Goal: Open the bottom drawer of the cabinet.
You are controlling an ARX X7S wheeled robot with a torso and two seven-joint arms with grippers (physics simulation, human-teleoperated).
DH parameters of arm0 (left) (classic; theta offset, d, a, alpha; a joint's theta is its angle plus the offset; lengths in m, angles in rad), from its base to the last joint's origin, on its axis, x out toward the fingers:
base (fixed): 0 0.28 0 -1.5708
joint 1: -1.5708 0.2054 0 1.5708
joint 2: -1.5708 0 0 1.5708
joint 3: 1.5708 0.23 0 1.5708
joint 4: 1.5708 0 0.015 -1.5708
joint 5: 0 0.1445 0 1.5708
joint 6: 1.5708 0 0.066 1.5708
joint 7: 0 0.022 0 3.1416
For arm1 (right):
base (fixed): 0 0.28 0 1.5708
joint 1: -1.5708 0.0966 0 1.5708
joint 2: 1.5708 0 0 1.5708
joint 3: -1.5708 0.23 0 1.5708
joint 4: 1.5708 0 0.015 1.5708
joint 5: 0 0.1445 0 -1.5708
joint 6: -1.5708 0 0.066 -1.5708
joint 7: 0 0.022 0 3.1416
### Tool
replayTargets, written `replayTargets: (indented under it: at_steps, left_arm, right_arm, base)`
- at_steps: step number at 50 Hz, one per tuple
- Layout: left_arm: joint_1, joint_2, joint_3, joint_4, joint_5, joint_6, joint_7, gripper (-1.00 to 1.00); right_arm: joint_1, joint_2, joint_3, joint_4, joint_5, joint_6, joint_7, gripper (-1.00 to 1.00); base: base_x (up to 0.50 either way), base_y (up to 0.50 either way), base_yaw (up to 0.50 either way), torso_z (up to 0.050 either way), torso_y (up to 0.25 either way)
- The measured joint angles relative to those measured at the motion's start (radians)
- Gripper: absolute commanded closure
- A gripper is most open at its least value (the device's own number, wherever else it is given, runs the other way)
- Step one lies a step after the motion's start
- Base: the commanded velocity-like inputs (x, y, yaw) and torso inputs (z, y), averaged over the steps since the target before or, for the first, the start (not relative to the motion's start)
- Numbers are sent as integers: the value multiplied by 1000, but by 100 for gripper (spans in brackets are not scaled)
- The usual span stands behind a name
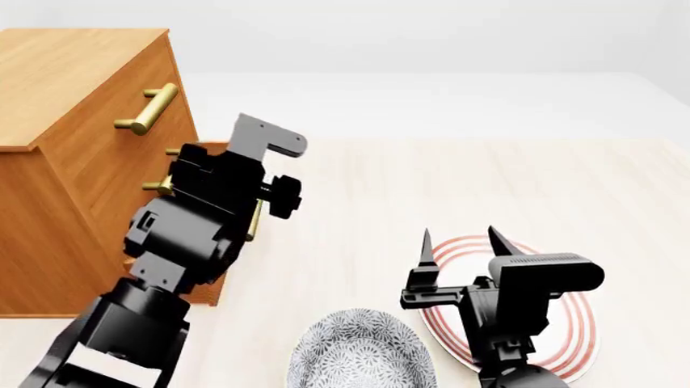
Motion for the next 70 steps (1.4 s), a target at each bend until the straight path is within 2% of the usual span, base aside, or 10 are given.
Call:
replayTargets:
  at_steps: [70]
  left_arm:
    - [-104,63,-152,-332,-90,-127,-93,-100]
  right_arm:
    - [5,18,-9,-14,16,1,22,-100]
  base:
    - [0,0,0,0,0]
